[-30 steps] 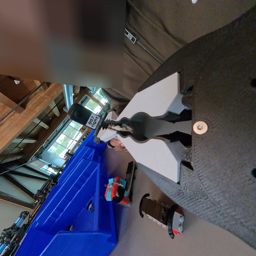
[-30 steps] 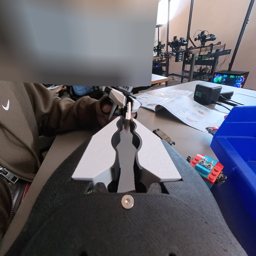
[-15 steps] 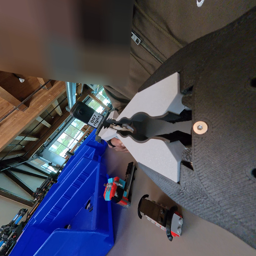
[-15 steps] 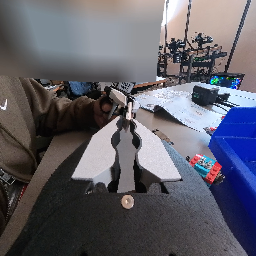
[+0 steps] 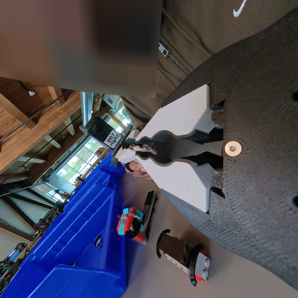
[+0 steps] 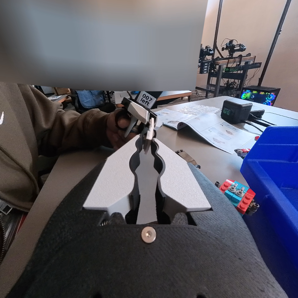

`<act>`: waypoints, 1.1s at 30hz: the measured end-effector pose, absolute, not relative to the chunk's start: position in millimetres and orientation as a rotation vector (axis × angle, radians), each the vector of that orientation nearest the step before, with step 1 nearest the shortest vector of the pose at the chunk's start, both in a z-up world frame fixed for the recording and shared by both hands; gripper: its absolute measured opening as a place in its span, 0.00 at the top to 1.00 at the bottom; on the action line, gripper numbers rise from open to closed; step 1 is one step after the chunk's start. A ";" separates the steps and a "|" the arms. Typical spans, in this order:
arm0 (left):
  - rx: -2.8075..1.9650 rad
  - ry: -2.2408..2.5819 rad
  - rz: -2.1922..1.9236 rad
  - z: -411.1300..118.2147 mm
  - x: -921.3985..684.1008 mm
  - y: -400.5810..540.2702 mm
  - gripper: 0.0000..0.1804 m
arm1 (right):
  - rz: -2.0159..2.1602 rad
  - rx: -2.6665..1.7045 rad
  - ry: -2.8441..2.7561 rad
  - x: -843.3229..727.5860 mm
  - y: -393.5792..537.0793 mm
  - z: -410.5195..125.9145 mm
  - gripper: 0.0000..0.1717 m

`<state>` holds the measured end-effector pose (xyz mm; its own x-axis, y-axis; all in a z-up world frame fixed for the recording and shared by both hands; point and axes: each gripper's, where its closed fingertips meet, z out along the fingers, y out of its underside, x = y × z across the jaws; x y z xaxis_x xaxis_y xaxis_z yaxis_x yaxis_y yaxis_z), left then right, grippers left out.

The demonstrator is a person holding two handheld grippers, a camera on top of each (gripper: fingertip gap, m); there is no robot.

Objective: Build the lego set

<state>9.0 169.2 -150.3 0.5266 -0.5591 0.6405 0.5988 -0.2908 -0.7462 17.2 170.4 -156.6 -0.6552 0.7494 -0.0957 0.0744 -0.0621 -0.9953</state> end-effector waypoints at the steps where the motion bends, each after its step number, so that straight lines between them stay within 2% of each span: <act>1: -1.483 -0.030 -1.130 -149.8 9.6 168.6 0.95 | 1.772 -0.877 -1.717 17.6 170.0 -155.9 0.94; 8: -1.497 0.039 -1.096 -149.3 13.8 164.1 0.94 | 1.749 -0.828 -1.728 19.8 168.5 -153.2 0.94; 10: -1.535 0.085 -1.055 -152.4 18.0 163.2 0.86 | 1.743 -0.802 -1.737 21.3 167.2 -151.9 0.94; 12: -1.564 0.146 -1.023 -154.2 24.3 160.6 0.83 | 1.741 -0.781 -1.745 23.1 165.2 -151.0 0.94; 16: -1.548 0.165 -1.007 -150.5 25.1 158.7 0.84 | 1.742 -0.755 -1.755 25.3 162.5 -150.7 0.94; 20: -1.523 0.193 -0.972 -145.8 21.9 153.8 0.90 | 1.712 -0.706 -1.772 27.7 159.2 -151.3 0.94; 33: -1.544 0.348 -0.929 -148.0 39.9 144.3 0.94 | 1.756 -0.631 -1.825 37.6 147.5 -152.8 0.94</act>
<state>39.9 144.3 -148.0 0.6312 -0.6901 0.3540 0.2873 -0.2159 -0.9332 37.6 147.5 -152.8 -0.7531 0.6558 0.0519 -0.0264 0.0487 -0.9985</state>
